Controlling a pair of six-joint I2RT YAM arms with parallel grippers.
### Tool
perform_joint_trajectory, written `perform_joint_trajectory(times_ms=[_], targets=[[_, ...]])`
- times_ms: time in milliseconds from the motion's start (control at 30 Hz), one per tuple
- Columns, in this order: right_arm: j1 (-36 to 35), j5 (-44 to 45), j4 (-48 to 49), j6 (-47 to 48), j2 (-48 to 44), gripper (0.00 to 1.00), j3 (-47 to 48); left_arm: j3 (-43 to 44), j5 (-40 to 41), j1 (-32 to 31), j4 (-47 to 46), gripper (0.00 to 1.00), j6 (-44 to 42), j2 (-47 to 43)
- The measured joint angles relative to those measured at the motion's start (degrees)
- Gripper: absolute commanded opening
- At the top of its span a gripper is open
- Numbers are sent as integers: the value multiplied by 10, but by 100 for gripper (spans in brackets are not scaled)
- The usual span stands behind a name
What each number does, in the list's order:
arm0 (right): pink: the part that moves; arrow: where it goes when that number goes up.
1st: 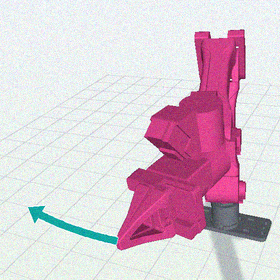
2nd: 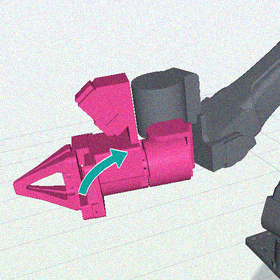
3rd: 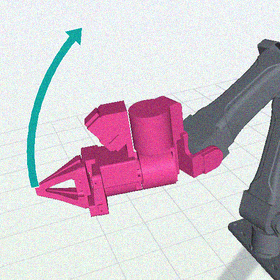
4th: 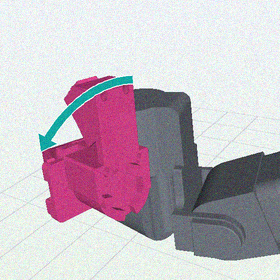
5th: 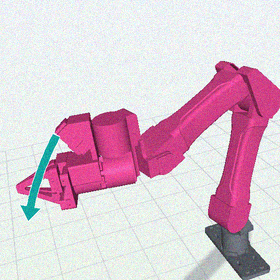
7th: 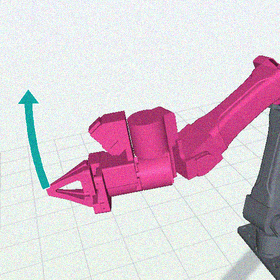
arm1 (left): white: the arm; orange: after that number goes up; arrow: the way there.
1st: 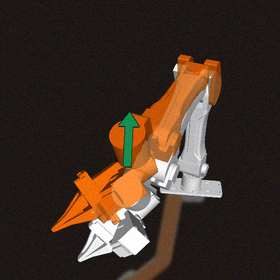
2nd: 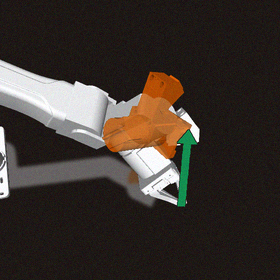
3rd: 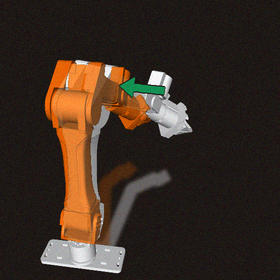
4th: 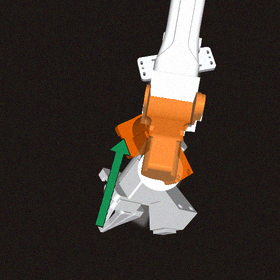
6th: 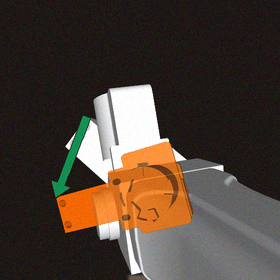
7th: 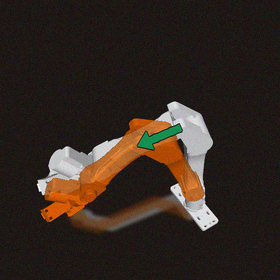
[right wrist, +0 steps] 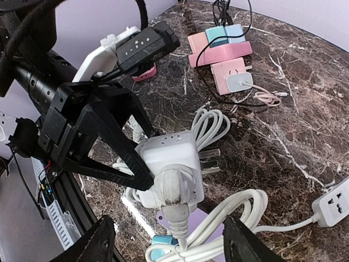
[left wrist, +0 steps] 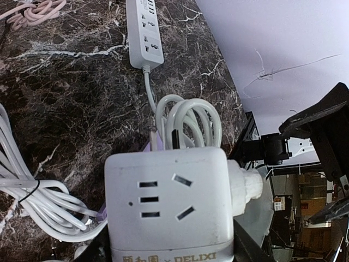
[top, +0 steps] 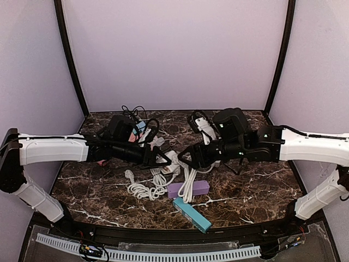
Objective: Pull the plug off the socket
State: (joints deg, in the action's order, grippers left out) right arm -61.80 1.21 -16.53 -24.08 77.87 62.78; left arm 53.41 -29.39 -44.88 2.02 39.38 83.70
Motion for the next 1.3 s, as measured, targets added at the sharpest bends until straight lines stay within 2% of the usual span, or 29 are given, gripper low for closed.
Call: perform_joint_trajectory(times_ms=[67,233,367,700,1133,1167,1267,1300], targets=[[-4,2,-9,0,13,68,8,0,5,0,3,3,0,0],[-14,19,-46,-4,68,58,44,0,7,0,5,3,-2,0],[-16,31,-70,-8,97,54,64,0,7,0,7,3,-5,0],[-15,36,-83,-14,112,36,88,0,-5,0,11,3,-23,0],[-15,20,-83,-5,129,21,101,0,-10,1,15,3,-32,0],[-15,19,-83,-4,129,19,101,0,-10,1,15,3,-32,0],[-15,16,-84,-3,129,3,101,0,-10,1,15,3,-34,0],[-15,15,-84,-5,129,0,101,0,-12,2,16,3,-35,0]])
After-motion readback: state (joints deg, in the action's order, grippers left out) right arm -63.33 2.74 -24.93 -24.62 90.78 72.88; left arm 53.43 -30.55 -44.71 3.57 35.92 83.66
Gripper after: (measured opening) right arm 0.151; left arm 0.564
